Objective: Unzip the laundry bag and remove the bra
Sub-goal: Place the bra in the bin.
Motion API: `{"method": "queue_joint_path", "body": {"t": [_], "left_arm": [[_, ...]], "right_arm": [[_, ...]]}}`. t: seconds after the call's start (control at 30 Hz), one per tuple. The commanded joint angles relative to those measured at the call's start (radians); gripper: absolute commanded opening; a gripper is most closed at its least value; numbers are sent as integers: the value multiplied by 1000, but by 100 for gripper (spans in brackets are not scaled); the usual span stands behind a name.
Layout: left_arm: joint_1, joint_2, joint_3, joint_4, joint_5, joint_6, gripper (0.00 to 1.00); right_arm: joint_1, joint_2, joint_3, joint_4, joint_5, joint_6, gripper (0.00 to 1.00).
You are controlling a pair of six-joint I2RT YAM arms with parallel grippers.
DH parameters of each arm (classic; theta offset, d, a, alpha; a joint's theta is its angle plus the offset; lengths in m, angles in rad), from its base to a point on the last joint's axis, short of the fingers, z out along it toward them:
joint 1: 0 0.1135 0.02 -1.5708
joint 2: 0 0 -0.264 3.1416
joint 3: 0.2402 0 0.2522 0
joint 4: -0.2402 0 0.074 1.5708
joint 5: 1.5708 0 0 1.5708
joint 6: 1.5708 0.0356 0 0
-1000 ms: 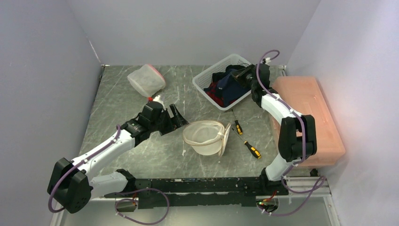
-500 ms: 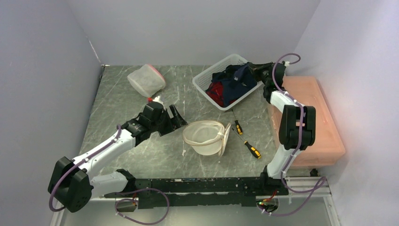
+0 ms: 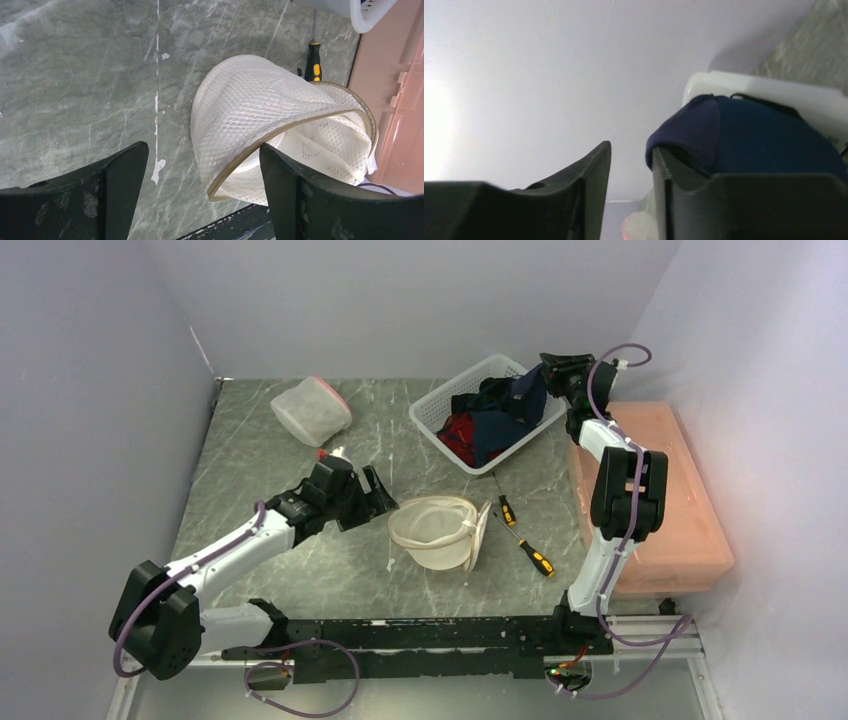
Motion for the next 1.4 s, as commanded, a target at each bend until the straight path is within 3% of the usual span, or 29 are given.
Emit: {"method": "queue_joint_path", "body": {"t": [0.0,0.1,0.33,0.57,0.87,1.1,1.37], "left_arm": [[2,15,31,11,-10,8,88],[1,25,37,10,-8,8,87],[1,35,33,30,2,1,88],[2,39,20,49,29,-11,87],[2,36,96,61,52,68,90],[10,187,337,235,122,157,92],[11,574,674,338,275,133,91]], "right_arm": [[-27,22,90,38,34,-2,45],[-37,47,155,-24,46,-30,54],[-17,23,253,-221,63,-187,58],[37,23,400,-463,94,-391,57],[42,128,589,-735,117,-458,58],[46,63,442,-642,110,-459,58],[46,-2,283,-502,99,-433,58]]}}
